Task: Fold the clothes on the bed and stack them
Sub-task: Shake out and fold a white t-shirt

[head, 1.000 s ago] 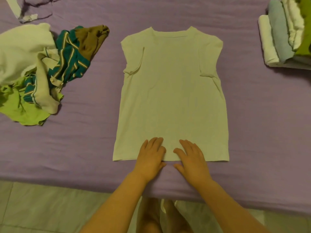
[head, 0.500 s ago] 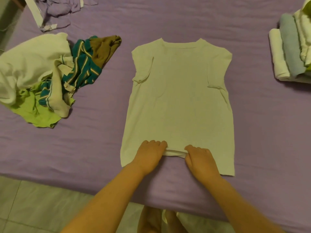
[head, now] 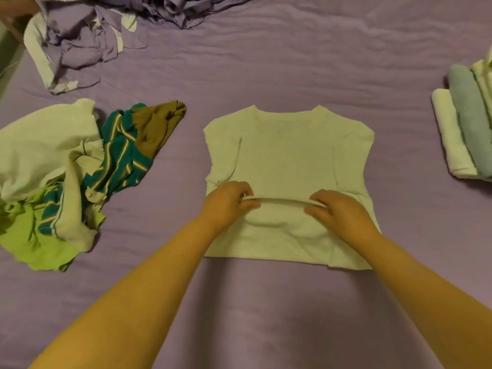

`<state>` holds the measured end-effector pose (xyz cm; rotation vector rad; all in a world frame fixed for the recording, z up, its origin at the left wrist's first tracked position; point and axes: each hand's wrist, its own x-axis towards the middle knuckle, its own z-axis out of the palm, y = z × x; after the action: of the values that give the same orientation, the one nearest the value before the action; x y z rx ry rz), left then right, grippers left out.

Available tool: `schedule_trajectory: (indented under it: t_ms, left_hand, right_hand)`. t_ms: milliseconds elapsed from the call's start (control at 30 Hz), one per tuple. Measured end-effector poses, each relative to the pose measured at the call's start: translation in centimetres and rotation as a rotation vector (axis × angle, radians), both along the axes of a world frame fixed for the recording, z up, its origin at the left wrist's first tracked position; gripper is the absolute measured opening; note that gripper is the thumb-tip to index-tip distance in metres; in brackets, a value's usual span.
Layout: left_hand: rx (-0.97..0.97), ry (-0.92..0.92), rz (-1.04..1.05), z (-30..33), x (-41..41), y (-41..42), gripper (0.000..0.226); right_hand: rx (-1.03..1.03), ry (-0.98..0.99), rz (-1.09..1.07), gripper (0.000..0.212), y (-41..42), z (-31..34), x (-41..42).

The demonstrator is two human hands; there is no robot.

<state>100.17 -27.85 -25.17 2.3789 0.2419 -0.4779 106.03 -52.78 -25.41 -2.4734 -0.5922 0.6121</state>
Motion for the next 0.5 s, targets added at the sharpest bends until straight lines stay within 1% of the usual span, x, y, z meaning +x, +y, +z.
schedule_trajectory:
  t_ms: [67,100,167,200,267,333,400,500]
  left_hand:
    - [-0.122,-0.022,0.134,-0.1,3.0,1.2,0.013]
    - [-0.119,-0.040,0.163,-0.2,4.4,1.8,0.011]
    - [0.006,-0.082,0.184,-0.8,6.8,2.6,0.012]
    - [0.088,-0.079,0.177,-1.3,7.6,2.8,0.018]
    - [0.222,-0.009,0.131,-2.6,8.3,2.9,0.031]
    - [0.312,0.036,0.077,-4.0,8.4,2.6,0.035]
    - [0.359,0.015,0.078,-4.6,8.7,2.5,0.031]
    - [0.325,-0.026,0.081,-4.8,9.1,2.9,0.024]
  right_hand:
    - [0.065,0.030,-0.115,0.016,1.3,0.3,3.0]
    - [0.070,0.033,-0.168,0.017,2.0,0.4,4.3]
    - [0.074,0.033,-0.262,0.020,2.9,0.1,6.3]
    - [0.060,0.048,-0.285,0.024,3.2,-0.3,6.9]
    - [-0.061,0.063,-0.255,0.040,3.3,-1.6,7.3]
    - [-0.173,0.038,-0.238,0.047,3.0,-3.1,6.8]
    - [-0.176,0.006,-0.301,0.043,2.7,-4.0,6.3]
    - [-0.151,-0.004,-0.357,0.030,2.4,-4.2,6.4]
